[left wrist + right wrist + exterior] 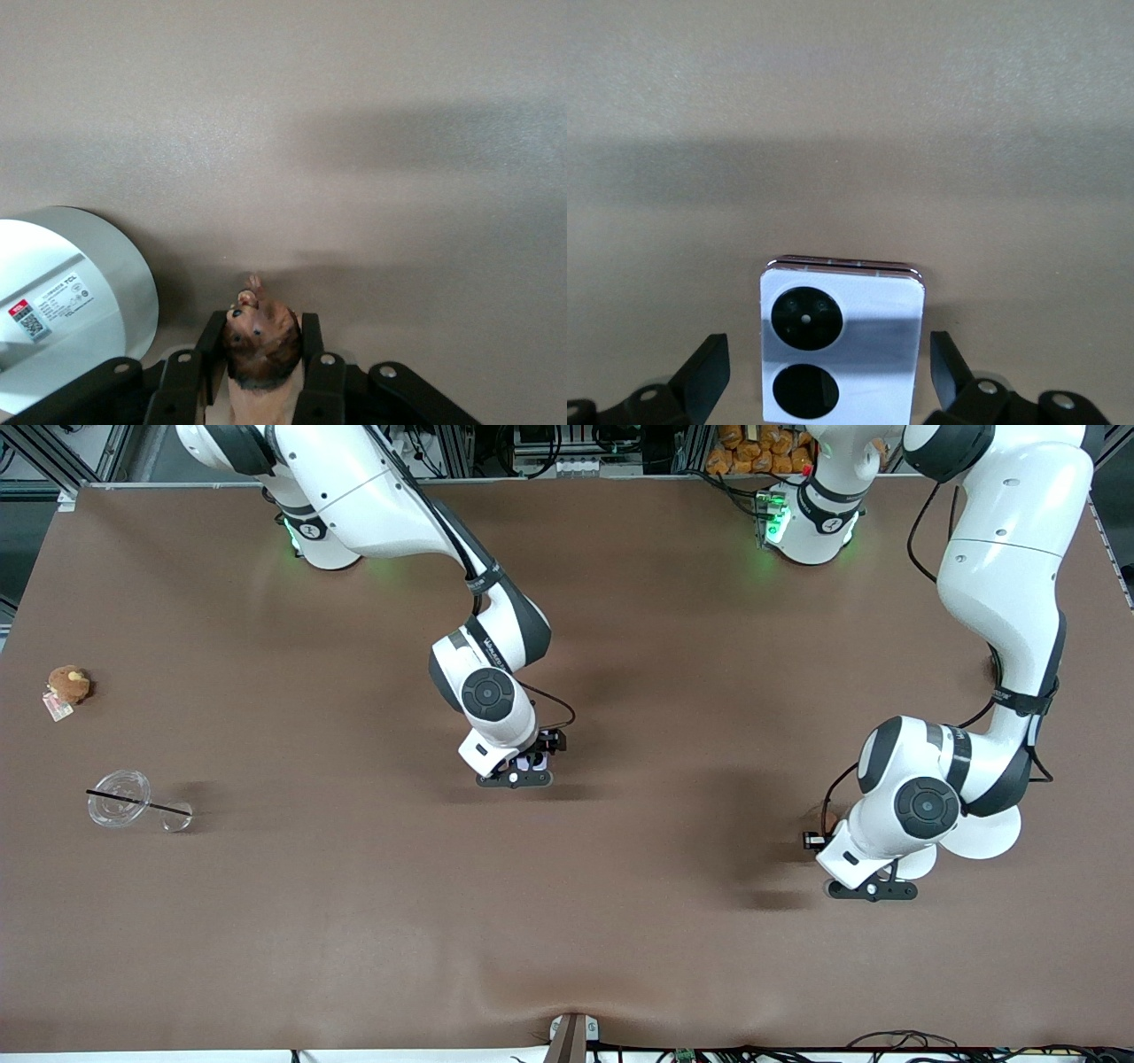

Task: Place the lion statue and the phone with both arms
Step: 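Set the lion beside the white cylinder while the right gripper lifts the phone, then withdraw the left gripper while the right gripper carries the phone toward the glass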

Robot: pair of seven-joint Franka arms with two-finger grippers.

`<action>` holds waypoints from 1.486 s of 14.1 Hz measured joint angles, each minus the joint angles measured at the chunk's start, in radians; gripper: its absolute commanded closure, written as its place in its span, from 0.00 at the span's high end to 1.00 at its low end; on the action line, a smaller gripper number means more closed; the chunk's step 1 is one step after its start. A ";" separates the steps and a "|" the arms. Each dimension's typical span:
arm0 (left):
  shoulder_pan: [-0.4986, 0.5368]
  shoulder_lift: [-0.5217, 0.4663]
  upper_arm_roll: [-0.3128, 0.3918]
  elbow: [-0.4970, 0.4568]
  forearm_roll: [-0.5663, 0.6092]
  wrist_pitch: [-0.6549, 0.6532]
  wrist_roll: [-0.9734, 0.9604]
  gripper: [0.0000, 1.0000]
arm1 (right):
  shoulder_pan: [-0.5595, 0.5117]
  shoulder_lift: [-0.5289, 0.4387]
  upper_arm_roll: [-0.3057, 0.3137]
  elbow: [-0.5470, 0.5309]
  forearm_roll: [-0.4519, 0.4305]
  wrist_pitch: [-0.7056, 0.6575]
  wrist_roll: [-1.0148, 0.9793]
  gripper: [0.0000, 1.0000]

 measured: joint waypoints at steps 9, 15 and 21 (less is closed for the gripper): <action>0.007 -0.007 -0.005 0.010 0.000 -0.001 0.001 1.00 | 0.014 0.016 -0.003 -0.005 -0.001 0.001 0.005 1.00; 0.004 -0.145 -0.048 0.019 0.000 -0.165 0.001 1.00 | 0.017 0.028 -0.003 -0.006 -0.003 0.005 0.006 0.69; 0.005 -0.315 -0.078 0.025 -0.073 -0.337 0.000 1.00 | 0.014 0.027 -0.016 0.006 -0.005 -0.008 0.042 0.00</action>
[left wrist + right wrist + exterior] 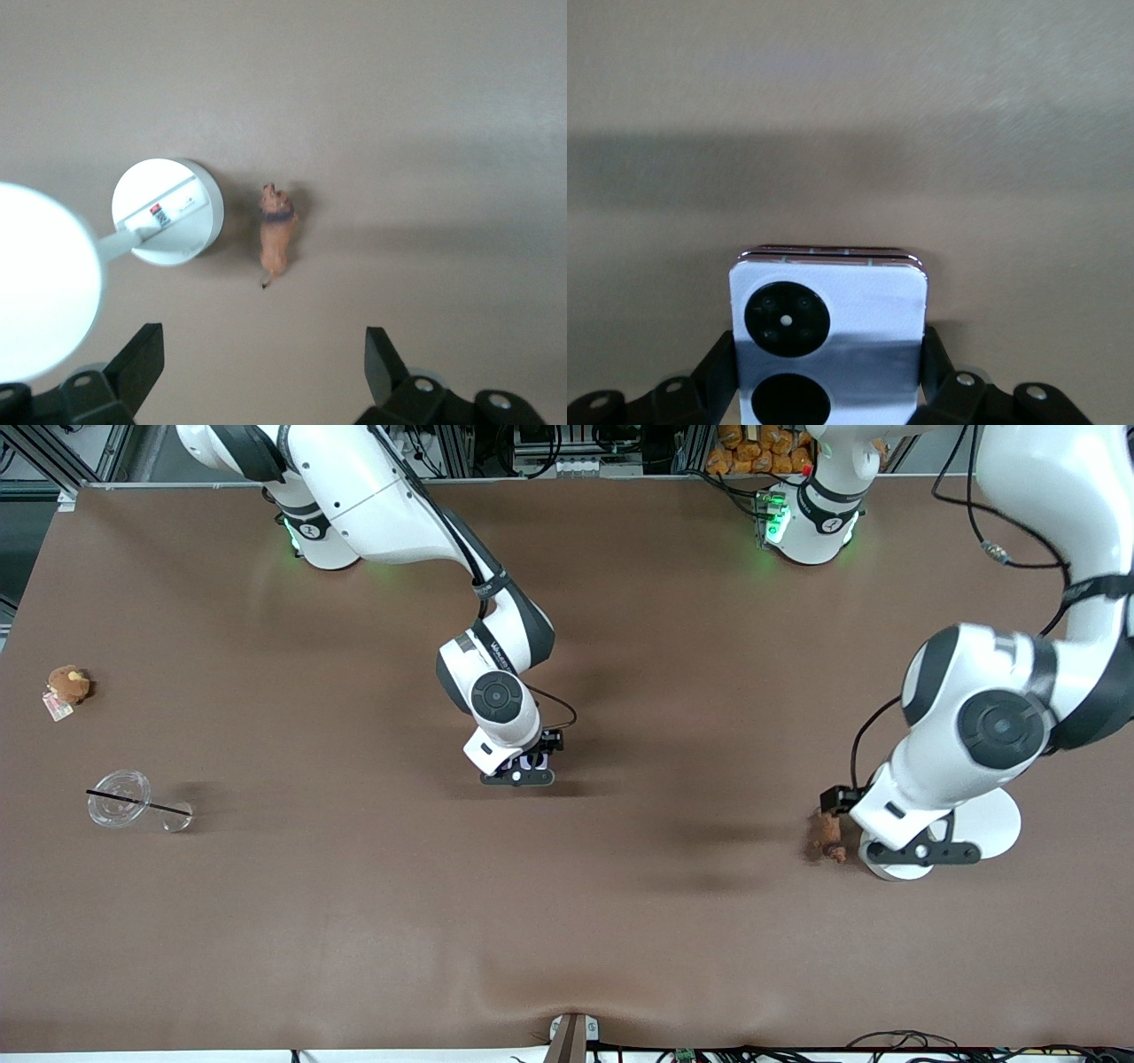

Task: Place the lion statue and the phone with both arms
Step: 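Withdraw the left gripper while the right gripper carries the phone toward the glass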

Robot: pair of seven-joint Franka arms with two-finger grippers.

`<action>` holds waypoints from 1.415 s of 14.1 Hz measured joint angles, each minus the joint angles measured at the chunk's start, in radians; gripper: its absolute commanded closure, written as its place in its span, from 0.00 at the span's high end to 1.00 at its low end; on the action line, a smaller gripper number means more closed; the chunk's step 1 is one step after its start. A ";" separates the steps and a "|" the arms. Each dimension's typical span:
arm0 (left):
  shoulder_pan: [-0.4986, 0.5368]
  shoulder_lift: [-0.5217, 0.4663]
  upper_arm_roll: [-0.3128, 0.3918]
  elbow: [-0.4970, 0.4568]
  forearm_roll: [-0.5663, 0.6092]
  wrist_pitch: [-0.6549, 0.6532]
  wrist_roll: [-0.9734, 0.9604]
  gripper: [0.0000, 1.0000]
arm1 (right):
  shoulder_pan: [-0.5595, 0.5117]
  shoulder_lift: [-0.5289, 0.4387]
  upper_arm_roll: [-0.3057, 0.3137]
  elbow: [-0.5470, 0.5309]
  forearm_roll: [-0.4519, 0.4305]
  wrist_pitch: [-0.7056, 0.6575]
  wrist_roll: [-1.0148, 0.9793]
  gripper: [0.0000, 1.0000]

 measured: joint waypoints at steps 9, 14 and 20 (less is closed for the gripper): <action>0.000 -0.179 -0.009 0.016 -0.042 -0.175 0.000 1.00 | -0.266 -0.097 -0.050 0.087 -0.010 -0.199 -0.188 0.00; 0.002 -0.235 -0.009 0.047 -0.095 -0.237 0.000 1.00 | -0.449 -0.099 -0.059 0.092 -0.013 -0.287 -0.331 0.00; 0.003 -0.287 -0.009 0.048 -0.096 -0.245 0.000 1.00 | -0.640 -0.094 -0.066 0.026 -0.047 -0.242 -0.559 0.00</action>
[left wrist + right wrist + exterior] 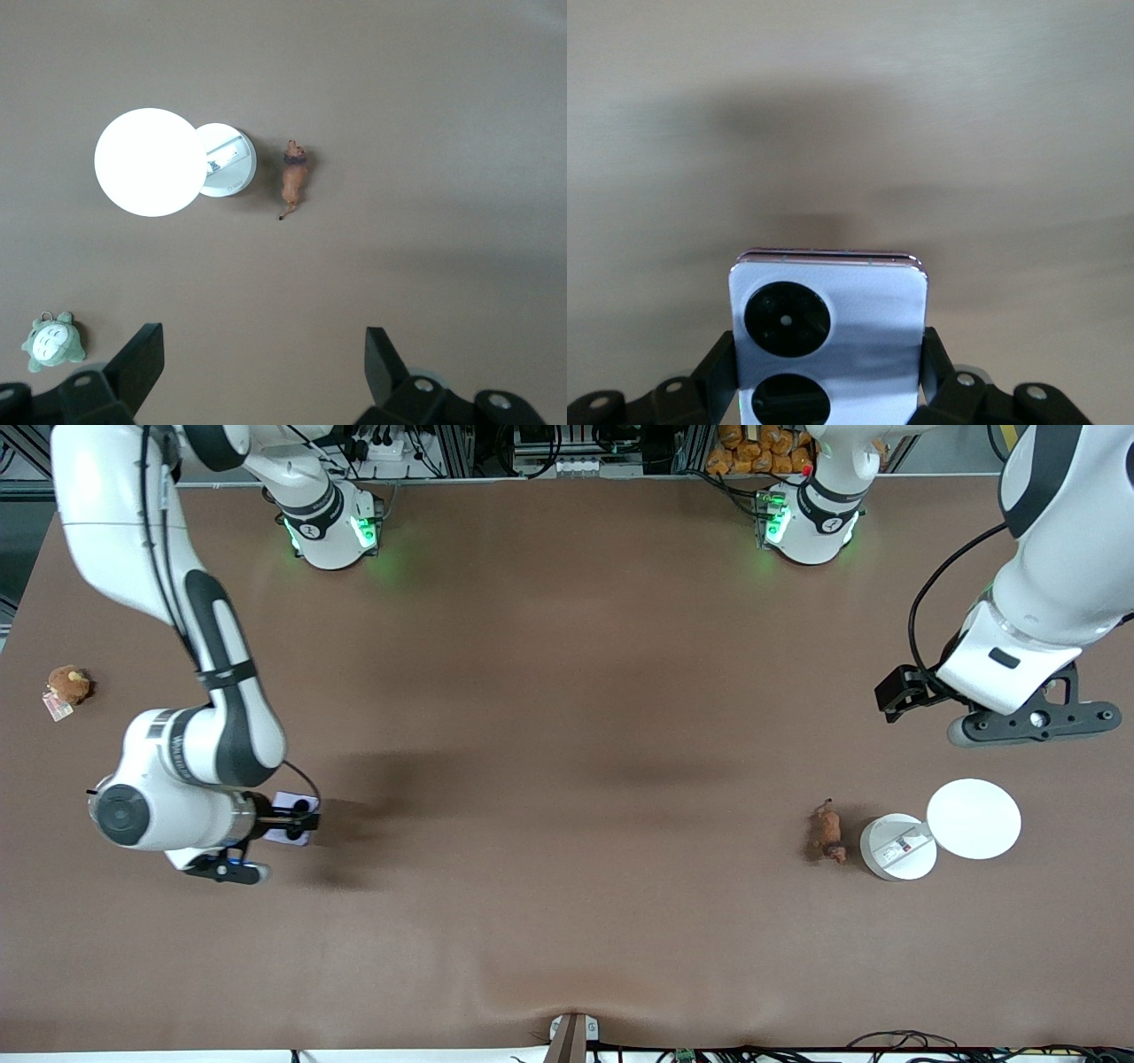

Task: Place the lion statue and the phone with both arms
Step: 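Withdraw the left gripper while the right gripper carries the phone toward the glass, then lower the phone beside the glass cup and open the right gripper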

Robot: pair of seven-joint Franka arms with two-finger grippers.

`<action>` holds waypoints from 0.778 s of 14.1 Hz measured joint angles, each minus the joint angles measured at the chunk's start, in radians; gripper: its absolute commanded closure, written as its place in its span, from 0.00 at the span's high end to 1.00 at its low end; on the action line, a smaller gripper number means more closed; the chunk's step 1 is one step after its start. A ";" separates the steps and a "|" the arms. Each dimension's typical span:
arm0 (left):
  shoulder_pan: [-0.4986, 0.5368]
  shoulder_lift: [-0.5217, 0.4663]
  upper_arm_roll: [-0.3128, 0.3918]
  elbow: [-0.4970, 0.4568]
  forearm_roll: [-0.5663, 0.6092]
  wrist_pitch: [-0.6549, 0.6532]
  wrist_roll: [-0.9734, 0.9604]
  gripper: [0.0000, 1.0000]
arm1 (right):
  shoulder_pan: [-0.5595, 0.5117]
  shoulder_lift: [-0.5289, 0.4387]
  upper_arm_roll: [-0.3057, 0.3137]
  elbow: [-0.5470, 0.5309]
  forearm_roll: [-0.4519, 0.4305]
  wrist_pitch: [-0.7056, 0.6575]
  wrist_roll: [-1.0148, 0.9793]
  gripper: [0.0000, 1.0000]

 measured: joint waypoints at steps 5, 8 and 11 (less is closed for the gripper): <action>-0.005 -0.041 -0.003 0.001 -0.019 -0.003 0.000 1.00 | -0.109 0.015 0.000 -0.083 -0.004 0.092 -0.164 0.00; -0.006 -0.071 0.000 0.001 -0.028 -0.035 0.002 1.00 | -0.140 0.033 0.001 -0.088 -0.004 0.112 -0.211 0.00; -0.082 -0.100 0.101 0.001 -0.062 -0.063 0.012 1.00 | -0.142 0.041 0.003 -0.107 -0.004 0.143 -0.216 0.00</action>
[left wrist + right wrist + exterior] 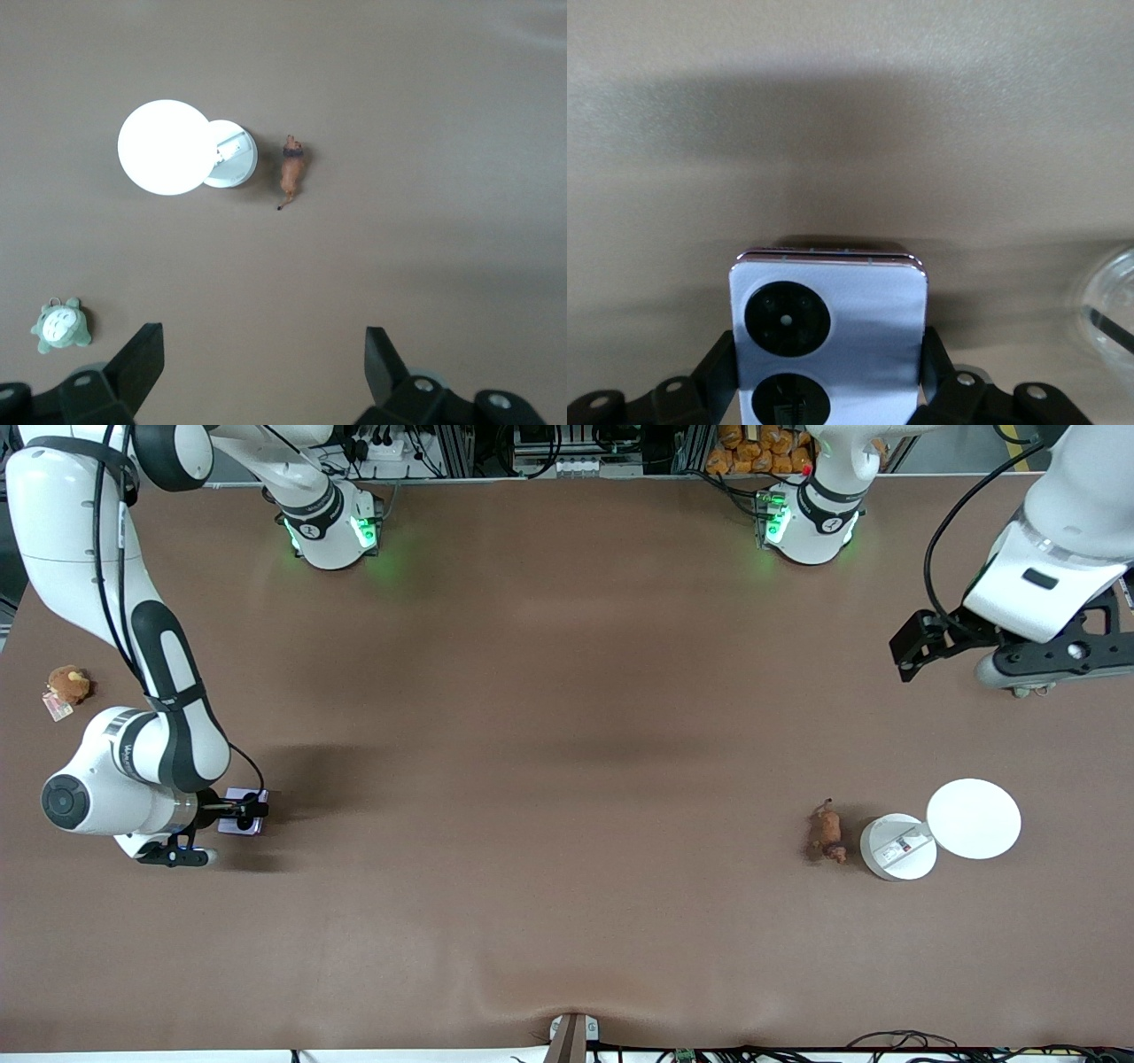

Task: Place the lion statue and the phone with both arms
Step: 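Lower the phone beside the glass cup and open the right gripper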

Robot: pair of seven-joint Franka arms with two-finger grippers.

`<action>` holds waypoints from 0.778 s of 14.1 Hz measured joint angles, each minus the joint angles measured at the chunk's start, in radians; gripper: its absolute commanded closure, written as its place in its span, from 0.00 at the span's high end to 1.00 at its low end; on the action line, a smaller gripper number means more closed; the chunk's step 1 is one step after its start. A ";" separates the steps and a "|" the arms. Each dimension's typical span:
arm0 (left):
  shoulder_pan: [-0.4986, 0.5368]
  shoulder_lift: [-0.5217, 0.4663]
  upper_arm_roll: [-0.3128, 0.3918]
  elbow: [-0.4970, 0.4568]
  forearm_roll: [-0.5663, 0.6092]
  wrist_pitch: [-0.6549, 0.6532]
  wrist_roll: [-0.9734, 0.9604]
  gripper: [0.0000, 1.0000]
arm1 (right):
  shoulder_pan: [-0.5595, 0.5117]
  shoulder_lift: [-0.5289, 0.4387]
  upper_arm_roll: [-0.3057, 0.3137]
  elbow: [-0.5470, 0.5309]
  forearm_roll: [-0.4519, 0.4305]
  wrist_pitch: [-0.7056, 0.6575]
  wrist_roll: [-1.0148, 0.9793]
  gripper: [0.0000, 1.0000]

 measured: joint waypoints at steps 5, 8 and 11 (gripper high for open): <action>-0.113 -0.052 0.206 -0.008 -0.091 -0.065 0.118 1.00 | 0.000 0.003 0.004 -0.010 0.000 0.009 -0.002 1.00; -0.132 -0.092 0.267 -0.042 -0.110 -0.081 0.157 1.00 | 0.000 0.002 0.008 0.013 0.000 -0.001 -0.007 1.00; -0.133 -0.135 0.274 -0.095 -0.112 -0.082 0.166 1.00 | 0.004 -0.005 0.015 0.117 0.000 -0.163 -0.008 1.00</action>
